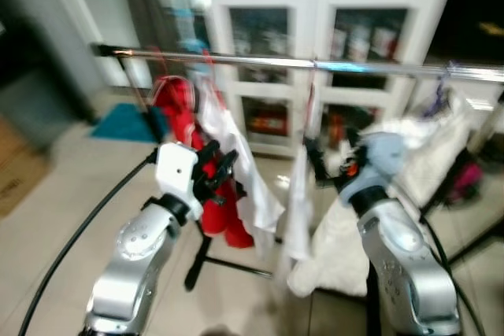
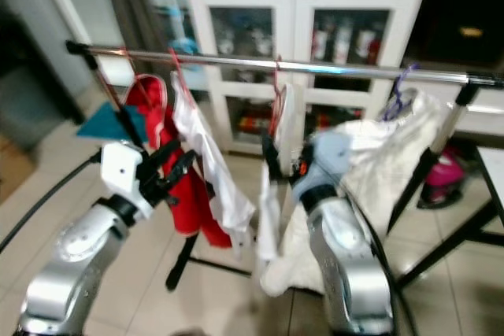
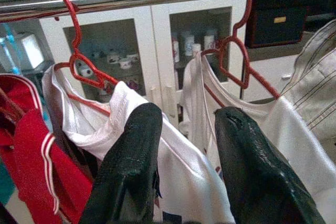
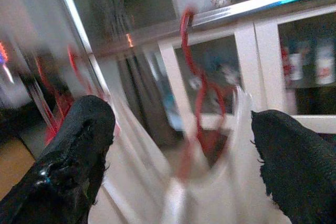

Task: Hang hanger

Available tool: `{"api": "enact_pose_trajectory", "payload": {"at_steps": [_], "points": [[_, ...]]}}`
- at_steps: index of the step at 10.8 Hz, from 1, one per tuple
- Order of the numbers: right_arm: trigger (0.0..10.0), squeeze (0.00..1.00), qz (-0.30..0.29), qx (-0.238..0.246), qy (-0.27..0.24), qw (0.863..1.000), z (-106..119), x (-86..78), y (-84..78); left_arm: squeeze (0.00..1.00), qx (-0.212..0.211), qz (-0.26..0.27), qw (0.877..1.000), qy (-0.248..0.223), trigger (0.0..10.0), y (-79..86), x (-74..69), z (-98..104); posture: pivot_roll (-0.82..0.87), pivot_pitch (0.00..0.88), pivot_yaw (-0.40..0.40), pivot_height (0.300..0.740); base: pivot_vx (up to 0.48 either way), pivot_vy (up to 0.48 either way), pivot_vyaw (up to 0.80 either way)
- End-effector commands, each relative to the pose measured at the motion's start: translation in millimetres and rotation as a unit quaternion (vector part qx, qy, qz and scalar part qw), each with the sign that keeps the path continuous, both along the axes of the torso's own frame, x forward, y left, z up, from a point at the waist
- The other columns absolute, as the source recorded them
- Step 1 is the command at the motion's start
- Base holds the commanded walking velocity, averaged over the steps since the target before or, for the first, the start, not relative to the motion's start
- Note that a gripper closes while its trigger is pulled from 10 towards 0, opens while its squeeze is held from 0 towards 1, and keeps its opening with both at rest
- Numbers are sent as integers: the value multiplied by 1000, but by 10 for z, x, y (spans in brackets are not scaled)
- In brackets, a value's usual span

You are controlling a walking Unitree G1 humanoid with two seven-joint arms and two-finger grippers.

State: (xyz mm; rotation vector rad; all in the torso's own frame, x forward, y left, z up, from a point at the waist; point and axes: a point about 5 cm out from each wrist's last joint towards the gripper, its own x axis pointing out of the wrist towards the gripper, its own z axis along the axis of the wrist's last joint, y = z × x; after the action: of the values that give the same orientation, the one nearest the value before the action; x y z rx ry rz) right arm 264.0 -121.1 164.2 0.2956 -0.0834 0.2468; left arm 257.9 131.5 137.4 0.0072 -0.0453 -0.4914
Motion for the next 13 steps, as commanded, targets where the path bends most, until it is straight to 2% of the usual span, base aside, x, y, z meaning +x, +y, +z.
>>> {"api": "enact_pose_trajectory", "payload": {"at_steps": [1, 2, 3, 4, 5, 6, 7, 9, 10, 11, 13], "points": [[10000, 1000, -7, 7, 9, 1000, 26, 17, -15, 0, 14, -7, 1000, 3, 10000, 30, 14, -7, -72, 0, 103, 740, 0, 0, 0], [10000, 1000, -14, -39, 18, 999, 18, 48, -36, 0, 22, -19, 1000, 4, 10000, 19, 14, -10, -73, 0, 101, 740, 0, 0, 0], [10000, 1000, -9, -55, 61, 997, -21, 88, -32, 0, 31, -37, 999, 6, 10000, 12, 13, -17, -74, 0, 101, 740, 0, 0, 0], [10000, 1000, -4, -87, 63, 994, -4, 126, -21, 0, 39, -53, 998, 6, 10000, 7, 3, -20, -74, 0, 104, 740, 0, 0, 0], [10000, 588, -28, -73, 85, 993, 13, 181, -63, 0, 40, -81, 996, 5, 10000, -19, -28, -4, -68, 0, 99, 740, 0, 0, 0], [10000, 0, -62, -62, 107, 990, 50, 240, -139, 0, 38, -117, 992, 7, 10000, -50, -76, 12, -64, 0, 96, 740, 0, 0, 0], [10000, 0, -109, -105, 121, 981, 95, 286, -283, 0, 40, -138, 989, 15, 10000, -49, -119, 13, -59, 0, 93, 740, 0, 0, 0], [10000, 0, -154, -96, 128, 975, 202, 358, -446, 0, 54, -147, 988, 15, 10000, -20, -125, 7, -57, 0, 94, 740, 0, 0, 0], [10000, 0, -166, -114, 145, 969, 166, 394, -526, 0, 55, -149, 987, 16, 10000, -17, -116, 12, -62, 0, 99, 740, 0, 0, 0], [10000, 0, -181, -155, 166, 957, 86, 399, -657, 0, 58, -155, 986, 17, 10000, -26, -118, 11, -64, 0, 100, 740, 0, 0, 0], [10000, 0, -212, -197, 189, 939, 47, 348, -935, 0, 59, -162, 985, 19, 10000, -48, -127, 5, -67, 0, 103, 740, 0, 0, 0]]}}
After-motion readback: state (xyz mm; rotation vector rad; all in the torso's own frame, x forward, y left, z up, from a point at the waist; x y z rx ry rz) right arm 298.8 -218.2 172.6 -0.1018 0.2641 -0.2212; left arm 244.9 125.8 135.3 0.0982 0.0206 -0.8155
